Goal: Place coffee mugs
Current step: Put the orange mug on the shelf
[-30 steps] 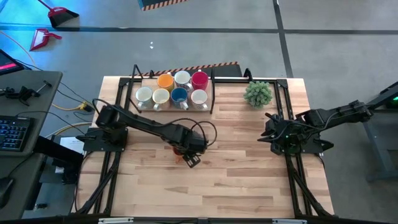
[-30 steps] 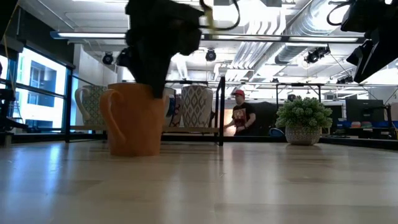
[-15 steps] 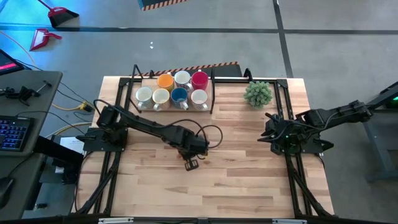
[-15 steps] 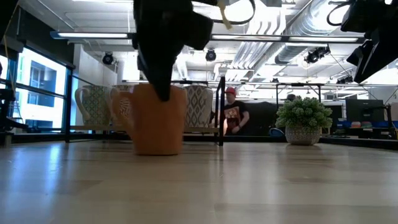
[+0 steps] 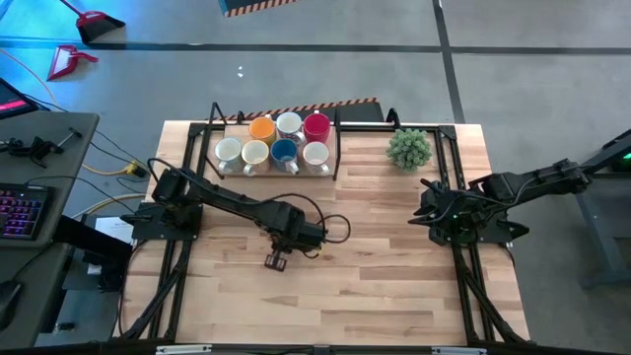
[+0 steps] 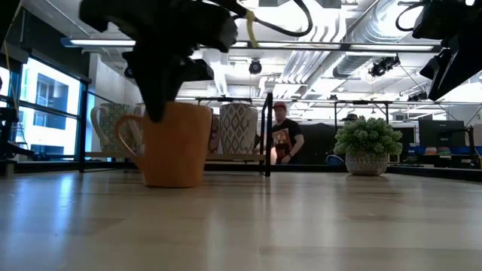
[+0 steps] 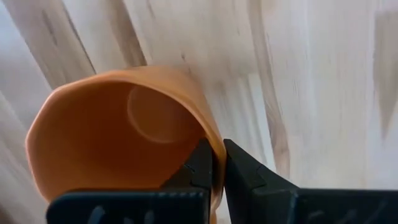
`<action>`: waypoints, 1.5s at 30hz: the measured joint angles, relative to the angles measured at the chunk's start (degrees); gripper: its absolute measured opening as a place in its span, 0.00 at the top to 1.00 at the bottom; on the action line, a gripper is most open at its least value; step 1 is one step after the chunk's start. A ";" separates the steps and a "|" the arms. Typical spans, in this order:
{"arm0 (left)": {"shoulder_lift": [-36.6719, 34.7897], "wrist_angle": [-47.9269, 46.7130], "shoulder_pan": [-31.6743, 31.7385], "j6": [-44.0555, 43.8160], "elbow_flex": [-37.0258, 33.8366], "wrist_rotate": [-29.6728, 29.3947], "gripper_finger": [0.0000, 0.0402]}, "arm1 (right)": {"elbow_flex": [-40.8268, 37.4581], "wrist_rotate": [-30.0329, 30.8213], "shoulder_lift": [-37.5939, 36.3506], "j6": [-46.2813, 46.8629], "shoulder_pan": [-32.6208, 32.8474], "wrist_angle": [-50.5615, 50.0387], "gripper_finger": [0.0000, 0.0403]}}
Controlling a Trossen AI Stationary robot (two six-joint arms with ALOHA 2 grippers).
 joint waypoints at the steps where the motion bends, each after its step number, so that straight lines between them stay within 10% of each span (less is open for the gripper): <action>1: 0.00 -0.88 -0.26 1.35 0.29 -0.42 0.99 | 0.00 -0.01 -0.02 0.00 0.00 0.00 0.76; 17: -0.50 -3.21 0.44 -4.82 14.07 -1.76 0.88 | 0.00 0.25 0.00 -0.01 0.00 0.12 0.76; 45: 6.64 -2.80 -2.07 0.77 10.63 -4.85 0.99 | 0.00 0.50 -0.02 0.61 -0.02 0.12 0.76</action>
